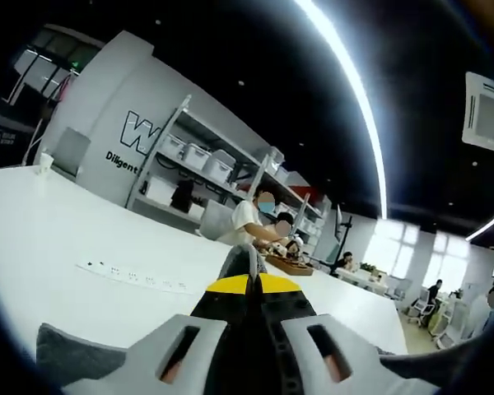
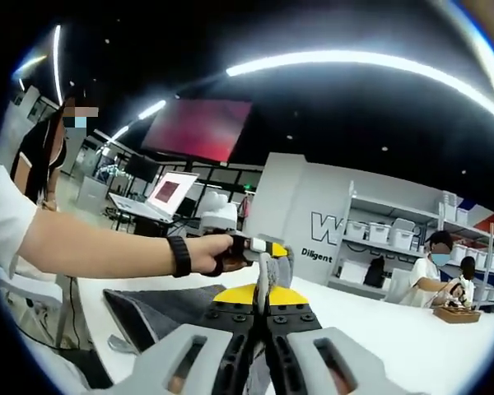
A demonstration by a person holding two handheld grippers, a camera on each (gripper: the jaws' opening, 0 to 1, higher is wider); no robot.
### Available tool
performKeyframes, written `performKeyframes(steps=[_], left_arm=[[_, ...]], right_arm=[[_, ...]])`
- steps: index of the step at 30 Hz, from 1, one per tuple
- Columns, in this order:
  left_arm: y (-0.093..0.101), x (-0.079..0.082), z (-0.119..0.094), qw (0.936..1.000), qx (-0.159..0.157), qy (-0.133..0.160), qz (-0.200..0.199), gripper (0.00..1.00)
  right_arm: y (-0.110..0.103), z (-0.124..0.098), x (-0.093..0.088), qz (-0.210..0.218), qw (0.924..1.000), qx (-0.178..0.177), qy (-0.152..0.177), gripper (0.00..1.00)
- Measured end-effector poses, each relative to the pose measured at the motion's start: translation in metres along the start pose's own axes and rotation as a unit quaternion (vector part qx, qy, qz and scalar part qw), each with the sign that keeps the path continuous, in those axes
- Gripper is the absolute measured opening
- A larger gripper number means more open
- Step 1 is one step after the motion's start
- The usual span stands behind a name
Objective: Open the folded towel by lifting each exposed corner and separating the folded layers until the towel lies flat within the target outline without major curled edges
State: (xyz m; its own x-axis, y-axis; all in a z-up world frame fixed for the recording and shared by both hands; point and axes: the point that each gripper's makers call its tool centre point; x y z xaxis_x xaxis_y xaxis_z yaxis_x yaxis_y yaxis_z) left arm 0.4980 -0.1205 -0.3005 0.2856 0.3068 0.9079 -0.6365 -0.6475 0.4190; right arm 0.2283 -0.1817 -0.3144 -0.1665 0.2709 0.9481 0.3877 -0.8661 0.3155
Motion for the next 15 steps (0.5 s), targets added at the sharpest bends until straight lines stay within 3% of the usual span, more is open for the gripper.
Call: performKeyframes(steps=[15], left_arm=[[0.032,-0.001,0.021,0.9996,-0.019,-0.005,0.018,0.00]], right_arm=[[0.015,-0.013,-0.006,-0.029,0.9991,-0.029,-0.012,0.00]])
Point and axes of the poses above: the point that each gripper's makers call its tool centre point, and the gripper's own axes: z roughly forward along the fingers, y roughly to its right, x roughly out of its top, and after that the axes turned 8 degrees about -y, right-handed
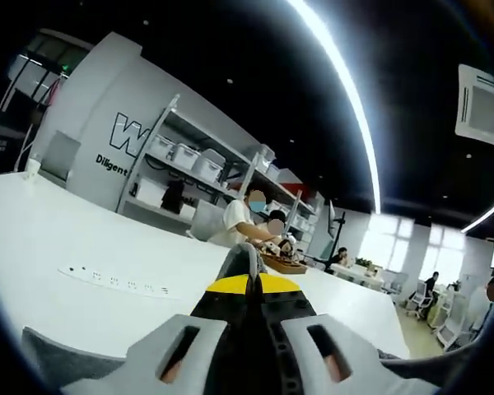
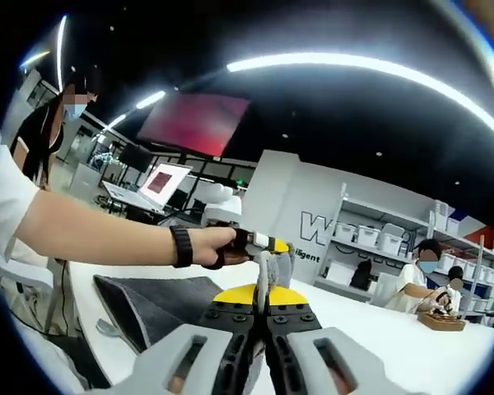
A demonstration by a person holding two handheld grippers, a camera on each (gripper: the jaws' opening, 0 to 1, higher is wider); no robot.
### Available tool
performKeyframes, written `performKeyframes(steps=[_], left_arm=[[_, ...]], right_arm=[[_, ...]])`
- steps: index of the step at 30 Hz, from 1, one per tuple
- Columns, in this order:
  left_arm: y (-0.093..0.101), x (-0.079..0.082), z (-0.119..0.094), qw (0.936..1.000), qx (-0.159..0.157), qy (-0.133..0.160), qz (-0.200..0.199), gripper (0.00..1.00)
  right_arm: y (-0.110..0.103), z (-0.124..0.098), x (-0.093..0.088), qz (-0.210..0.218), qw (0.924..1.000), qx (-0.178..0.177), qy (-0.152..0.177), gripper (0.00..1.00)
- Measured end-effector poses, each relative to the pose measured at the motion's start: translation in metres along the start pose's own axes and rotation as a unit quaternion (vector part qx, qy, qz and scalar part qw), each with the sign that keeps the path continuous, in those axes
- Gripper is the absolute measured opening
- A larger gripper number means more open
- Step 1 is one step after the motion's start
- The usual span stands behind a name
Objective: Open the folded towel by lifting each exposed corner and separating the folded layers until the towel lies flat within the target outline without major curled edges
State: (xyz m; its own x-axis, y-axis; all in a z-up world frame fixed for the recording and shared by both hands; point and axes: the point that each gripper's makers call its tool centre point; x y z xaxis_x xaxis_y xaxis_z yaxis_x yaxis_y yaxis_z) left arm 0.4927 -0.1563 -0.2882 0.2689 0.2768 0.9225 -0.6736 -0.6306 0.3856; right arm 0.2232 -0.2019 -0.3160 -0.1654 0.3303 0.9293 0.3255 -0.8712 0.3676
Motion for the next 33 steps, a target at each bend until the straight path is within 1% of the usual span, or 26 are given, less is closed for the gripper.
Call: performKeyframes(steps=[2,7,10,12,13,14,15,19,21,22,25,28,31,32,33], left_arm=[[0.004,0.003,0.002,0.9999,-0.007,0.004,-0.007,0.00],[0.016,0.006,0.007,0.9999,-0.016,0.004,-0.001,0.00],[0.020,0.005,0.011,0.9998,-0.019,-0.001,0.002,0.00],[0.023,0.004,0.013,0.9996,-0.028,-0.005,-0.003,0.00],[0.028,0.002,0.015,0.9987,-0.044,-0.008,-0.026,0.00],[0.027,0.002,0.016,0.9984,-0.044,-0.007,-0.035,0.00],[0.026,0.002,0.016,0.9985,-0.043,-0.007,-0.033,0.00],[0.029,-0.001,0.022,0.9987,-0.045,-0.011,-0.023,0.00],[0.029,-0.002,0.024,0.9985,-0.045,-0.011,-0.027,0.00],[0.032,-0.003,0.026,0.9980,-0.053,-0.014,-0.033,0.00],[0.032,-0.006,0.029,0.9978,-0.054,-0.018,-0.036,0.00],[0.033,-0.009,0.030,0.9972,-0.059,-0.020,-0.041,0.00],[0.034,-0.015,0.032,0.9946,-0.070,-0.027,-0.071,0.00],[0.033,-0.017,0.034,0.9939,-0.069,-0.031,-0.080,0.00],[0.032,-0.018,0.034,0.9944,-0.067,-0.032,-0.075,0.00]], right_arm=[[0.002,-0.001,-0.003,-0.005,1.0000,-0.005,-0.004,0.00],[0.006,-0.004,-0.003,-0.006,0.9999,-0.013,-0.003,0.00],[0.007,-0.005,-0.005,-0.013,0.9998,-0.016,-0.006,0.00],[0.010,-0.007,-0.008,-0.020,0.9994,-0.023,-0.012,0.00],[0.011,-0.008,-0.009,-0.021,0.9993,-0.028,-0.011,0.00],[0.013,-0.009,-0.011,-0.026,0.9989,-0.035,-0.015,0.00],[0.016,-0.009,-0.013,-0.034,0.9983,-0.044,-0.016,0.00],[0.019,-0.010,-0.016,-0.030,0.9983,-0.046,-0.021,0.00],[0.021,-0.010,-0.017,-0.034,0.9979,-0.049,-0.023,0.00],[0.022,-0.011,-0.018,-0.037,0.9977,-0.052,-0.025,0.00],[0.024,-0.012,-0.022,-0.030,0.9978,-0.051,-0.029,0.00],[0.025,-0.012,-0.025,-0.037,0.9971,-0.058,-0.033,0.00],[0.025,-0.013,-0.027,-0.045,0.9966,-0.058,-0.037,0.00],[0.024,-0.012,-0.030,-0.041,0.9969,-0.055,-0.039,0.00],[0.023,-0.012,-0.032,-0.034,0.9974,-0.049,-0.042,0.00]])
Point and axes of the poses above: the point that each gripper's makers call its tool centre point, and the gripper's own axes: z roughly forward along the fingers, y roughly to its right, x roughly out of its top, and after that the axes turned 8 degrees about -y, right-handed
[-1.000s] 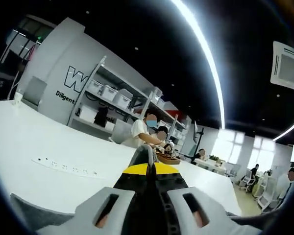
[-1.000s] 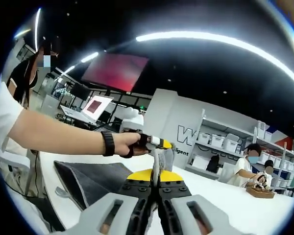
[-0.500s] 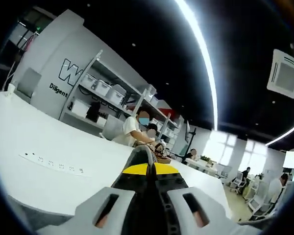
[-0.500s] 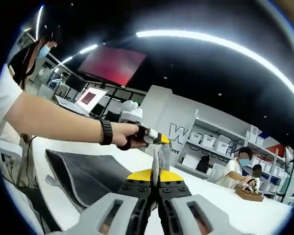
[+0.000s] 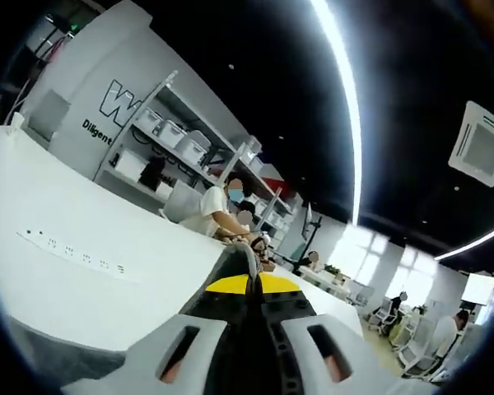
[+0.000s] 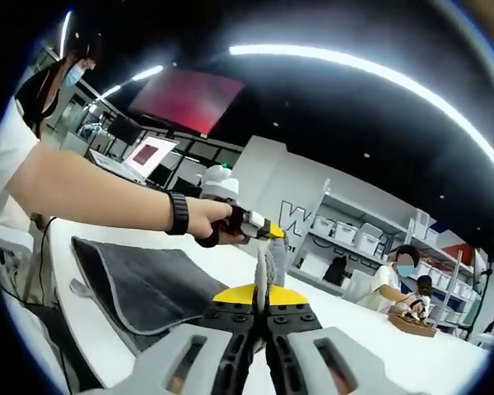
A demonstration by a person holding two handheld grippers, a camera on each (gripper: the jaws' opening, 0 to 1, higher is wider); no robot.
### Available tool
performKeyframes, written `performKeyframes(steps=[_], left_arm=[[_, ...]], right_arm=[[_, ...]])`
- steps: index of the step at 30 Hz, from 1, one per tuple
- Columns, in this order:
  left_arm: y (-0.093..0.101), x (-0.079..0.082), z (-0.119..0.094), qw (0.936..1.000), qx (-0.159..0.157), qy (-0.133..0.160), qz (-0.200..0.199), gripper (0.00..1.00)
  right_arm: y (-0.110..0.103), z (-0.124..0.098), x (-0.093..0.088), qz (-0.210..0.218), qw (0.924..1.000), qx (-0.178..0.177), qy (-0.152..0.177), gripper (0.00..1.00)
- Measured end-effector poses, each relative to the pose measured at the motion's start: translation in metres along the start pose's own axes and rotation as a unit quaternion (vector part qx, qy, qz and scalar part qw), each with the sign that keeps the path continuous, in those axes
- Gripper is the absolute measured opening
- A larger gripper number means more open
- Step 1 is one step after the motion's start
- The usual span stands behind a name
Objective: Open the folded towel by lifting each exposed corner and separating the folded layers until the towel lies flat within the target outline without major curled edges
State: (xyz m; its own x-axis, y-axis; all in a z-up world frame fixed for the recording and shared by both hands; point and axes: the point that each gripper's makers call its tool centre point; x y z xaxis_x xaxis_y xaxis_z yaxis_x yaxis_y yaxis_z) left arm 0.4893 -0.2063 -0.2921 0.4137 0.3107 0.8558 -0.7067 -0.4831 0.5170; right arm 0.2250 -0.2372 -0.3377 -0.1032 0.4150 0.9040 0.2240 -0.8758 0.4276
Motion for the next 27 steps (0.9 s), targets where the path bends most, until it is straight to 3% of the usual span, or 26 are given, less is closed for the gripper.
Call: performKeyframes(steps=[20,27], left_arm=[[-0.009,-0.027,0.009,0.9990,0.022,-0.029,0.025,0.00],[-0.015,-0.036,0.013,0.9990,0.024,-0.035,0.016,0.00]], right_arm=[[0.004,-0.002,-0.021,-0.012,0.9996,-0.009,-0.022,0.00],[0.004,-0.003,-0.030,-0.016,0.9993,-0.009,-0.032,0.00]])
Point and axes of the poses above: the point that each gripper's makers call its tool centre point, and the gripper's own axes: z roughly forward along the fingers, y roughly to its right, x roughly out of its top, and after that the axes turned 8 degrees about -y, right-handed
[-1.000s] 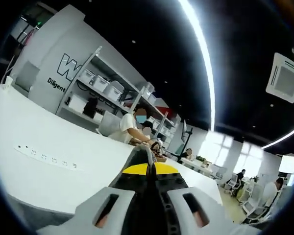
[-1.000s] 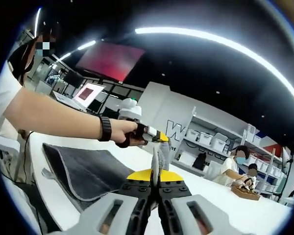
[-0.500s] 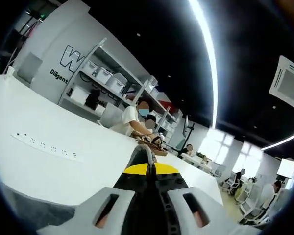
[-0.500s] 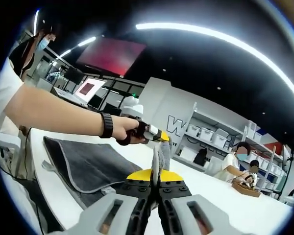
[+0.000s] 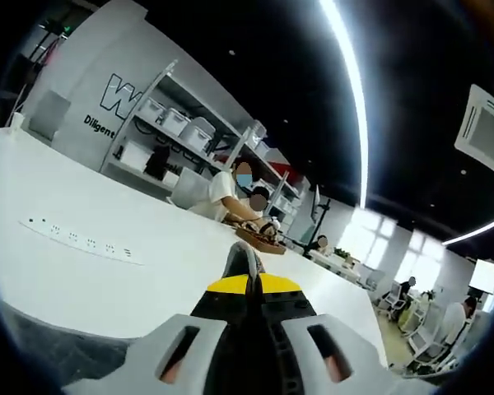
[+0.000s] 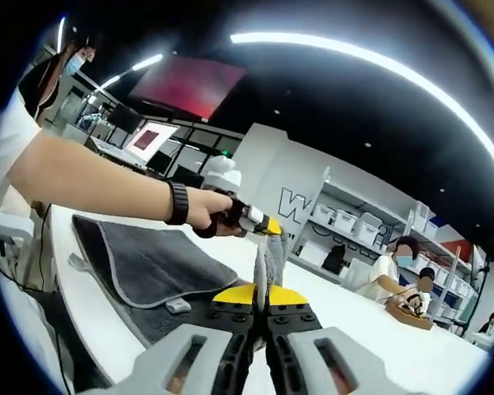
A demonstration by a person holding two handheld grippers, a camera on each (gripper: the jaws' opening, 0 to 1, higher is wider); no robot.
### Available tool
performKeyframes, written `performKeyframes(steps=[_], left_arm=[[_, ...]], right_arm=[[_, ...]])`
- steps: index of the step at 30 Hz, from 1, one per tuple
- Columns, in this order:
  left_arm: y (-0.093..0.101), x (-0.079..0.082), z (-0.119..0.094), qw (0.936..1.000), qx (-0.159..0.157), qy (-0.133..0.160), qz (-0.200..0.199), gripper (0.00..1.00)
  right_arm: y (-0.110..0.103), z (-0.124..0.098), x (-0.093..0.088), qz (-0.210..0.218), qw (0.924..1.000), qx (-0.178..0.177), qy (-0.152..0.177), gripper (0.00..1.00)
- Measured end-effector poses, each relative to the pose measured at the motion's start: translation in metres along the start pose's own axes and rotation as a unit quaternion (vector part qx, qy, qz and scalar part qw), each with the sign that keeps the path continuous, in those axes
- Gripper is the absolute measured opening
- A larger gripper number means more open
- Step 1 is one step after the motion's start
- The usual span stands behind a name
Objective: Open the folded towel by lifting each exposed corner and separating the folded layers until the towel lies flat within the target outline without major curled edges
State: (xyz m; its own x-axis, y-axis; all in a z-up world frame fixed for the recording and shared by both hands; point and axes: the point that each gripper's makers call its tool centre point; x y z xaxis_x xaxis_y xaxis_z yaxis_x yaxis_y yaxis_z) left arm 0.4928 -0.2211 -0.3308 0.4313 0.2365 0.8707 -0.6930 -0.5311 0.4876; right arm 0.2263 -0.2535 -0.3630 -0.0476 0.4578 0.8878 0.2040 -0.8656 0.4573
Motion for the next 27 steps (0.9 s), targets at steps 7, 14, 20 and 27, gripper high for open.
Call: performKeyframes(steps=[7,14,20,27], left_arm=[[-0.003,-0.006,0.002,1.0000,0.001,0.002,0.001,0.00],[-0.005,-0.012,0.007,1.0000,0.002,-0.002,-0.002,0.00],[-0.005,-0.018,0.012,1.0000,0.004,-0.003,-0.007,0.00],[-0.004,-0.028,0.017,0.9999,0.007,-0.011,-0.008,0.00]], right_arm=[[0.001,0.001,-0.006,-0.004,1.0000,0.003,-0.008,0.00],[0.003,0.001,-0.013,-0.010,0.9998,0.001,-0.015,0.00],[0.006,0.001,-0.024,-0.006,0.9997,-0.003,-0.024,0.00],[0.008,0.000,-0.032,-0.006,0.9995,-0.005,-0.031,0.00]])
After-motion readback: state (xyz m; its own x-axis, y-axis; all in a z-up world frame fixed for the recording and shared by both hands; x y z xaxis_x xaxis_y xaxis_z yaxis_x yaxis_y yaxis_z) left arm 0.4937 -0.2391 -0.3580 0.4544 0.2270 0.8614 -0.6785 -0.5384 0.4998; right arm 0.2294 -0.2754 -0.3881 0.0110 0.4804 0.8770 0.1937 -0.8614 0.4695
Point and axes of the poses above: the point that each gripper's makers call its tool centre point, and the gripper's own axes: z roughly forward along the fingers, y roughly to its right, x roughly out of its top, and after that the axes turned 8 degrees about -y, right-handed
